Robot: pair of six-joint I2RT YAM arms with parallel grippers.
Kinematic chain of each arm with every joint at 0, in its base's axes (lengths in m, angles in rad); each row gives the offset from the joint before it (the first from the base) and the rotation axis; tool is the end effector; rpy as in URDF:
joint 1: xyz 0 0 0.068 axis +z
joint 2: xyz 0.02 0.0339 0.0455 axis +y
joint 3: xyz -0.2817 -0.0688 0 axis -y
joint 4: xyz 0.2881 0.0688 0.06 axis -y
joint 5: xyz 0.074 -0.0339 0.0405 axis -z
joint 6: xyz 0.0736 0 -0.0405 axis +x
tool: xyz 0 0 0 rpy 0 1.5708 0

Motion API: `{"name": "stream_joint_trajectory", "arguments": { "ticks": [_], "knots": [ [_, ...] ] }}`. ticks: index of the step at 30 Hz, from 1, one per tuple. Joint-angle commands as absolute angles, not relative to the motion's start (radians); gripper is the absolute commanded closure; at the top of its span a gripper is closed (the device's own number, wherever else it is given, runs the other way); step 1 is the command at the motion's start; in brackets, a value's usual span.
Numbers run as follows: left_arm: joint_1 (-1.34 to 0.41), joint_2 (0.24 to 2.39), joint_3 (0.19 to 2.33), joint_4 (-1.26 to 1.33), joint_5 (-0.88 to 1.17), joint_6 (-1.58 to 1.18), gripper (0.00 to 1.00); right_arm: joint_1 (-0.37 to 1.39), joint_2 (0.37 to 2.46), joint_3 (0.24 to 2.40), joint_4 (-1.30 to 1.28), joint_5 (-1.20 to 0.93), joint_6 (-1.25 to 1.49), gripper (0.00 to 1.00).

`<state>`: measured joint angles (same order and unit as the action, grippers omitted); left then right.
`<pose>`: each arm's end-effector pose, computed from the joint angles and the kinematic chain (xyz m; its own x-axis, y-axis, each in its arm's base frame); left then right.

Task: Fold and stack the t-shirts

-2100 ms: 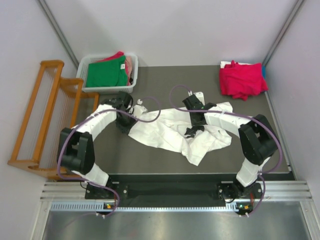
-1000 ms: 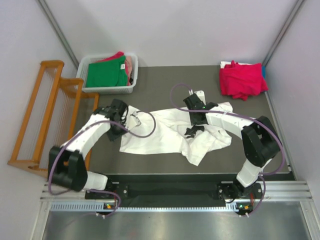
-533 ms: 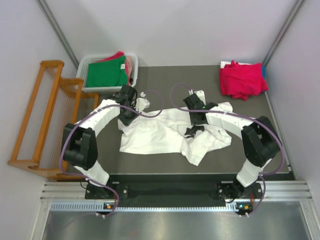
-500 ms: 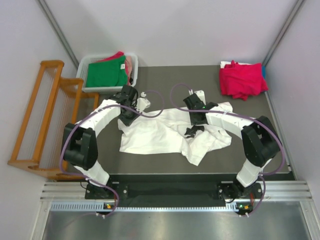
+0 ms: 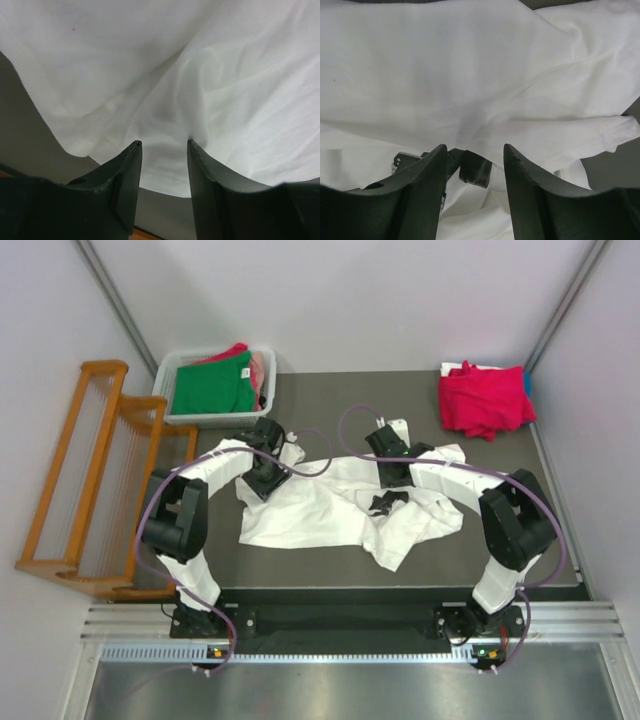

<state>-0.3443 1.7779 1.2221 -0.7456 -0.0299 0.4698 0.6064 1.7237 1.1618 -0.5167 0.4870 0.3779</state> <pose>0.3712 -0.1308 0.1459 -0.6597 0.7173 -0.2243 0.7049 0.6941 0.1462 0.3519 0.2022 0.1667 -0.7919 -0.1524 -0.5914 -0.0320 0.9774 -0.2090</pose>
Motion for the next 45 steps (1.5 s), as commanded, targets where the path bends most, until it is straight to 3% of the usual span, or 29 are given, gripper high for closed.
{"name": "stream_joint_trajectory", "arguments": {
  "ticks": [1, 9, 16, 20, 26, 37, 45],
  "knots": [
    [-0.357, 1.710, 1.193, -0.768, -0.008, 0.497, 0.53, 0.600, 1.732, 1.212, -0.495, 0.491, 0.382, 0.51],
    [-0.362, 1.695, 1.221, -0.857, 0.081, 0.548, 0.53, 0.598, 1.724, 1.213, -0.503, 0.500, 0.382, 0.51],
    [-0.364, 1.683, 1.244, -1.135, 0.258, 0.757, 0.55, 0.578, 1.698, 1.192, -0.506, 0.509, 0.377, 0.51],
    [-0.365, 1.747, 1.227, -1.288, 0.241, 0.813, 0.57, 0.577, 1.706, 1.212, -0.509, 0.508, 0.377, 0.51],
    [-0.365, 1.732, 1.170, -1.183, 0.152, 0.756, 0.56, 0.569, 1.703, 1.227, -0.517, 0.508, 0.370, 0.51],
    [-0.368, 1.513, 1.046, -0.947, 0.071, 0.664, 0.44, 0.568, 1.703, 1.220, -0.511, 0.499, 0.367, 0.51],
    [-0.365, 1.393, 0.939, -0.931, 0.031, 0.655, 0.40, 0.563, 1.683, 1.195, -0.505, 0.492, 0.373, 0.51]
  ]
}}
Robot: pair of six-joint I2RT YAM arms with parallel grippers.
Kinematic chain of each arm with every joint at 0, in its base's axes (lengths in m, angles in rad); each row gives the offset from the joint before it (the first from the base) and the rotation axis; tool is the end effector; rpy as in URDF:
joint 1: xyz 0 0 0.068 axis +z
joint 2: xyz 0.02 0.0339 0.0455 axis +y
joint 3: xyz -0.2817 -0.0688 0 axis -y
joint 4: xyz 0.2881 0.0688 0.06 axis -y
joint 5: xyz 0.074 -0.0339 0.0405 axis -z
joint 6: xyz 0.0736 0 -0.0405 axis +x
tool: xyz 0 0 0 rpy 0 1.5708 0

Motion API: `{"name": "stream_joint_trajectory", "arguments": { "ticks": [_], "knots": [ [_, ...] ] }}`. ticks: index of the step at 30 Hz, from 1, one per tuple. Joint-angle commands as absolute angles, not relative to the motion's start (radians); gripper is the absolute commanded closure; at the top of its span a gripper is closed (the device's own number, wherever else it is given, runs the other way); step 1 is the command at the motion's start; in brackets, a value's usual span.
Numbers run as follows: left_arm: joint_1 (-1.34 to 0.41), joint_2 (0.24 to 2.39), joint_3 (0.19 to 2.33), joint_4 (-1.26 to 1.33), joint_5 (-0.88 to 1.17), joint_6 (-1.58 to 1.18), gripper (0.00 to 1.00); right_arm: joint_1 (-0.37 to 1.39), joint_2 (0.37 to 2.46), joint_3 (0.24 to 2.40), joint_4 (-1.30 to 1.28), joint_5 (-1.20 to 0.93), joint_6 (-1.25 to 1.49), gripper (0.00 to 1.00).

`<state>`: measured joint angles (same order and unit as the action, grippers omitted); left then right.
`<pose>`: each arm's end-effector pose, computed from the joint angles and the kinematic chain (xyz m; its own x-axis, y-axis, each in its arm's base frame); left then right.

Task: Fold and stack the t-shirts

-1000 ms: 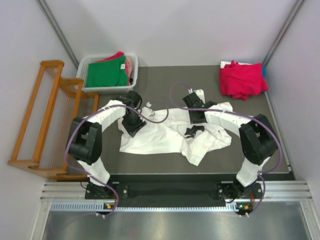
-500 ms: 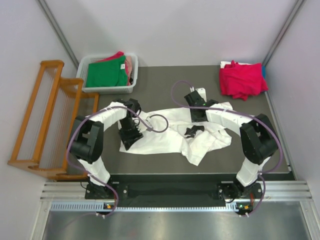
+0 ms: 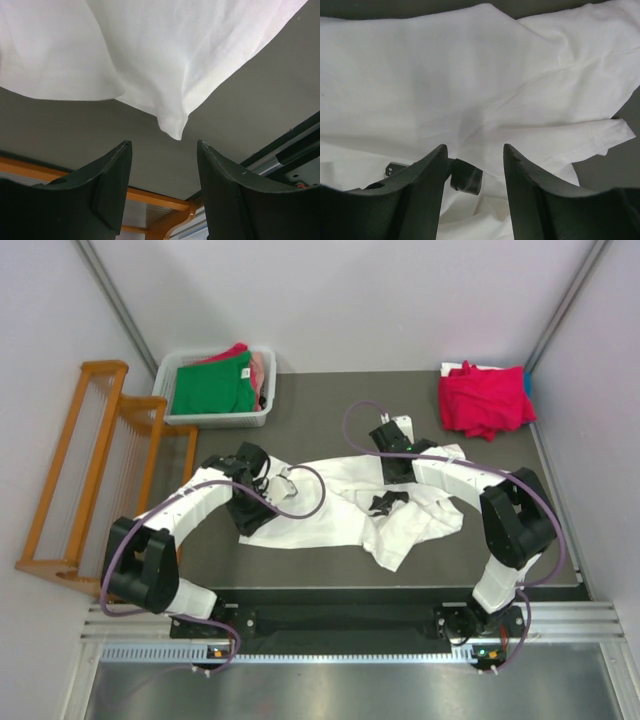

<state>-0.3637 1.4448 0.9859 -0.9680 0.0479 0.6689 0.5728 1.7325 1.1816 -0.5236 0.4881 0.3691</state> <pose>0.2704 -0.1067 0.1732 -0.5013 0.8536 -0.1419 0.8574 0.5121 0.0518 0.3619 0.1924 0.1696 -0.7942 -0.1330 -0.5929 -0.0048 0.9771 -0.2128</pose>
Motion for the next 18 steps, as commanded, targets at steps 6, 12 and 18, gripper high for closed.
{"name": "stream_joint_trajectory", "arguments": {
  "ticks": [6, 12, 18],
  "knots": [
    [-0.365, 1.411, 0.968, -0.994, 0.046, 0.660, 0.40, 0.561, 1.693, 1.204, -0.499, 0.497, 0.370, 0.51],
    [-0.367, 1.506, 1.054, -1.072, 0.087, 0.672, 0.41, 0.560, 1.743, 1.262, -0.499, 0.479, 0.371, 0.51],
    [-0.365, 1.572, 1.060, -0.996, 0.086, 0.657, 0.39, 0.558, 1.813, 1.319, -0.494, 0.456, 0.364, 0.51]
  ]
}}
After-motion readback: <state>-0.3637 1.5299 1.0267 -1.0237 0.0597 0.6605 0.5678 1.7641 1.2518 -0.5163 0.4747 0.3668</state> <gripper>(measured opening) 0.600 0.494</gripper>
